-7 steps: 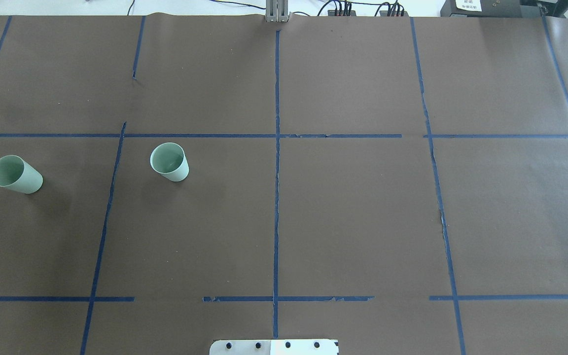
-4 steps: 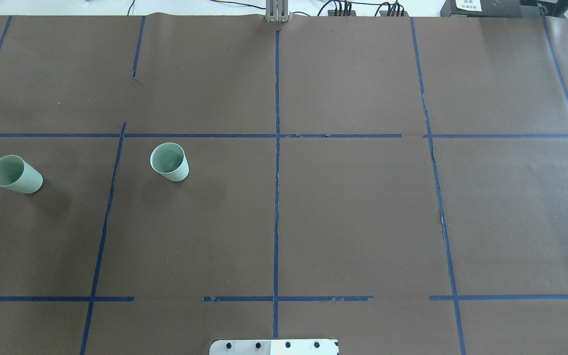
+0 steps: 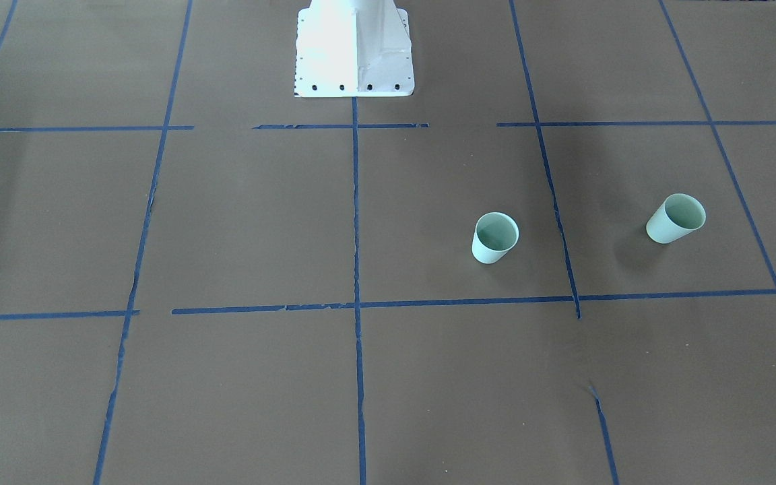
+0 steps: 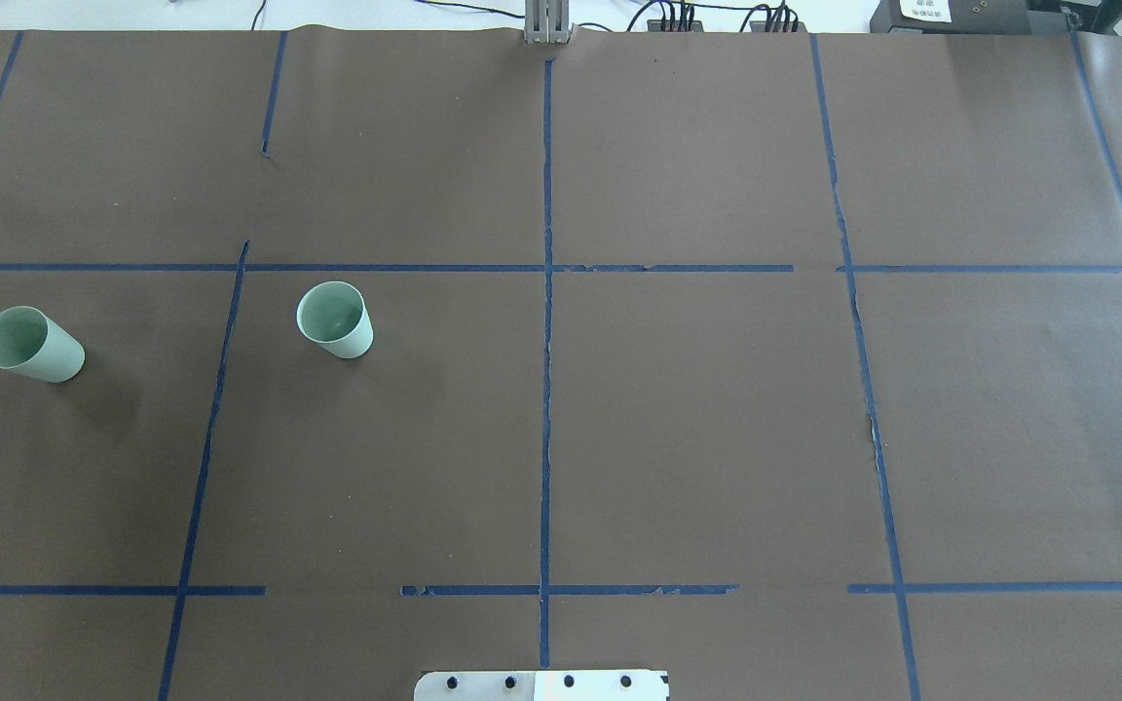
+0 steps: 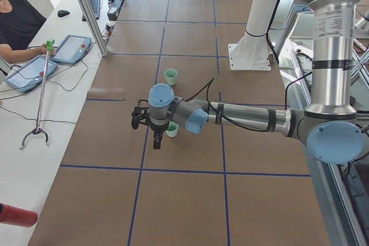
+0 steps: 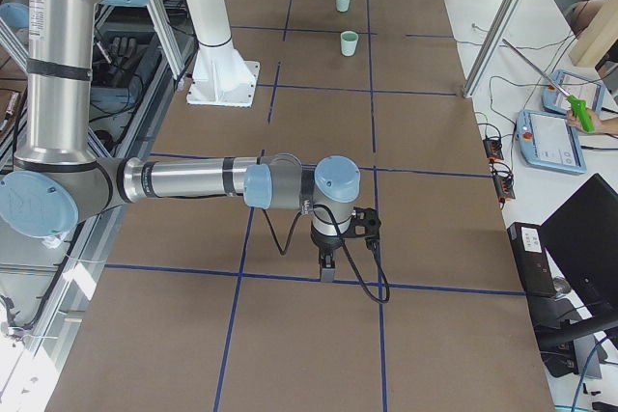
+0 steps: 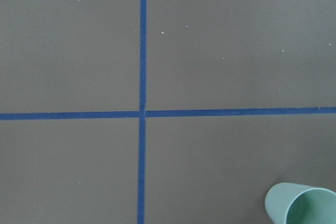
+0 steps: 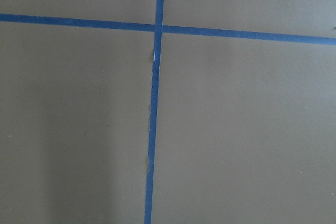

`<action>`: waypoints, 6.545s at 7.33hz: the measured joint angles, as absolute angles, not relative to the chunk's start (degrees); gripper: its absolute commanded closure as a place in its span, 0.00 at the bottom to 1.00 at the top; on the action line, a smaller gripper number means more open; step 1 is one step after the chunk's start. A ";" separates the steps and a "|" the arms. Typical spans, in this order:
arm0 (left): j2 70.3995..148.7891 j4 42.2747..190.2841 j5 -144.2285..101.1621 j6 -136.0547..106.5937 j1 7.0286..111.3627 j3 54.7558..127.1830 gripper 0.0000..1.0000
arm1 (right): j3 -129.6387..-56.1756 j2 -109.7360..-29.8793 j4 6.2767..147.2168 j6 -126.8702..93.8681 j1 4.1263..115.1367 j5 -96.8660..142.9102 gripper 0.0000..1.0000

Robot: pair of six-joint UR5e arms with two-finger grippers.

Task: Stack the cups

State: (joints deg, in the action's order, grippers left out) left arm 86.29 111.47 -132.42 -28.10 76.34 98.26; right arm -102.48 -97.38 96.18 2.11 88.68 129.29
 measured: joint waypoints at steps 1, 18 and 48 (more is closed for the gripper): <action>86.21 113.62 -131.41 -32.05 73.21 98.30 0.00 | -102.49 -97.38 96.18 2.11 88.68 129.29 0.00; 86.91 124.54 -126.69 -42.81 60.39 92.04 1.00 | -102.48 -97.38 96.16 2.11 88.68 129.29 0.00; 113.84 95.80 -127.24 -67.46 49.34 104.07 0.00 | -102.51 -97.38 96.16 2.11 88.68 129.29 0.00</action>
